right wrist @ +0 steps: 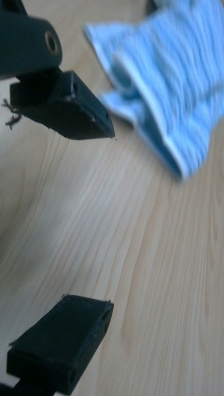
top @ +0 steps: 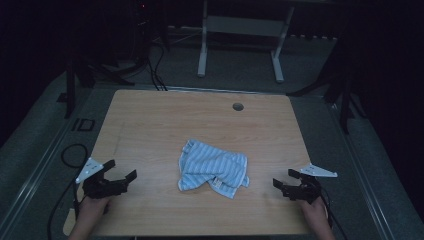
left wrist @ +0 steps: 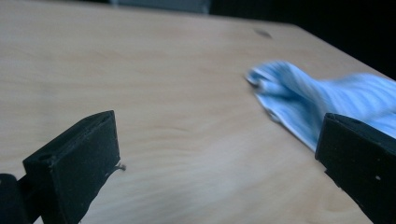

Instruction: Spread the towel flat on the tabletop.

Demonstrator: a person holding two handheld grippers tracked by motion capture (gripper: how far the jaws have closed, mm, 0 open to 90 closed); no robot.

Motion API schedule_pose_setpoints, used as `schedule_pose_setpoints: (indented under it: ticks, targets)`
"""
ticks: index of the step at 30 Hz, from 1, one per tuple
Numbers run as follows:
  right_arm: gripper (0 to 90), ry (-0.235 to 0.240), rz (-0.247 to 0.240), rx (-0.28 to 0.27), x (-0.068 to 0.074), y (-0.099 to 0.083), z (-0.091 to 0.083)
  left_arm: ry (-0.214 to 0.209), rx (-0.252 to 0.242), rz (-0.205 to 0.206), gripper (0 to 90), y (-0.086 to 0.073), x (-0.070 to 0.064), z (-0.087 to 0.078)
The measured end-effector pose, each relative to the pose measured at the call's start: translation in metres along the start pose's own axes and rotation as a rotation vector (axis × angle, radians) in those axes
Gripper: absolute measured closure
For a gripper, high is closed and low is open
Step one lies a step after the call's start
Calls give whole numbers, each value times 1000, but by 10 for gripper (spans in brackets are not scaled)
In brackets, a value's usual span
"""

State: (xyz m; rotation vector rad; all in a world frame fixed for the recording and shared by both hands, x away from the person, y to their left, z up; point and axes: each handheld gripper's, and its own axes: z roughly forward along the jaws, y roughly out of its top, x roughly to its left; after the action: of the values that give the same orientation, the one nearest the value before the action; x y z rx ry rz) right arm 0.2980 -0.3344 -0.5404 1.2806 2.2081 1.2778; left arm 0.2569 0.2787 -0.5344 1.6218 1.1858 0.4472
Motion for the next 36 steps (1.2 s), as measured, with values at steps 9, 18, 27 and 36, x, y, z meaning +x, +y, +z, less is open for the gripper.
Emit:
schedule_pose_setpoints:
  ticks: [9, 18, 27, 36]
  targets:
    - [125, 126, -154, 68, 41, 24, 23, -139, 92, 66, 3, 10, -29, 29]
    - [173, 216, -292, 152, 76, 35, 46, -172, 168, 148, 85, 10, -52, 47]
    - [369, 251, -348, 212, 103, 31, 57, -215, 315, 243, 236, 3, -86, 63]
    - [512, 249, -349, 300, 116, 17, 59, -203, 421, 340, 333, 0, -114, 80]
